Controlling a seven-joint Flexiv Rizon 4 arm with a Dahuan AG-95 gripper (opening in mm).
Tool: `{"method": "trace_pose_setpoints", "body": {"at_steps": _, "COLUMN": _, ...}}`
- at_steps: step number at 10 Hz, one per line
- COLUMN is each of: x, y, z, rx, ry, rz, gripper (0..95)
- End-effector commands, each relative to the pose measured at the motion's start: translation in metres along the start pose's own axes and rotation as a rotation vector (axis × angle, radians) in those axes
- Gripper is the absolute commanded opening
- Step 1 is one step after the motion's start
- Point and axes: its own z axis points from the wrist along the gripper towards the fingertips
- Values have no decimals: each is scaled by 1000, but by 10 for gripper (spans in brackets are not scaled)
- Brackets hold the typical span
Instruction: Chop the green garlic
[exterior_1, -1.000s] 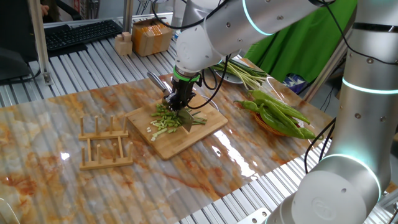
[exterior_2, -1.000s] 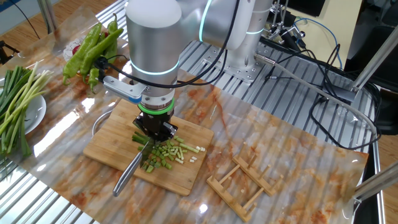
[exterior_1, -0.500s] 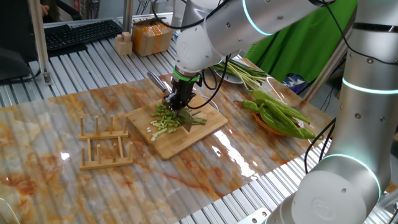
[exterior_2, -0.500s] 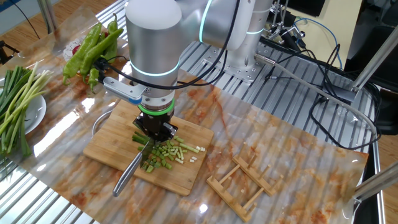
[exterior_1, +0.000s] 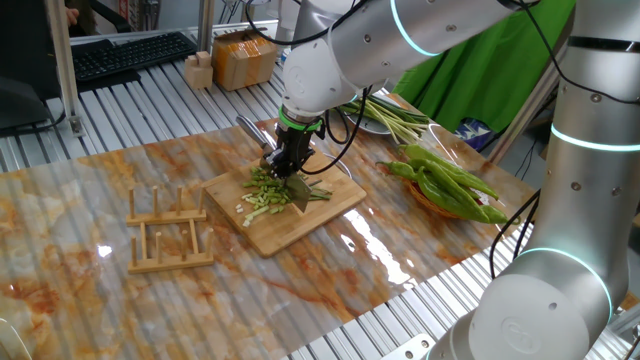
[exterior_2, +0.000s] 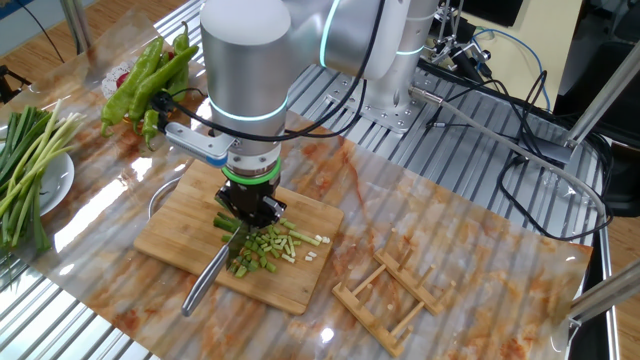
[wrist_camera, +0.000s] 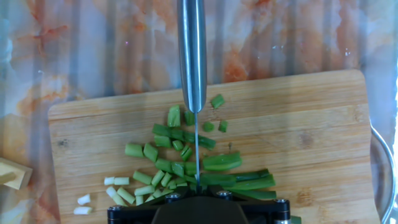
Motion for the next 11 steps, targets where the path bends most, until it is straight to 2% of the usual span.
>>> {"method": "trace_pose_setpoints", "body": {"at_steps": 1, "x": 1, "y": -1, "z": -6, "rx": 2, "ry": 2, "rz": 0, "gripper": 0}}
{"method": "trace_pose_setpoints", "body": {"at_steps": 6, "x": 0, "y": -1, "z": -15, "rx": -2, "ry": 2, "rz": 9, "gripper": 0}}
{"method": "trace_pose_setpoints", "body": {"at_steps": 11, "x": 0, "y": -2, "z": -25, "rx": 7, "ry": 2, "rz": 7, "gripper": 0}}
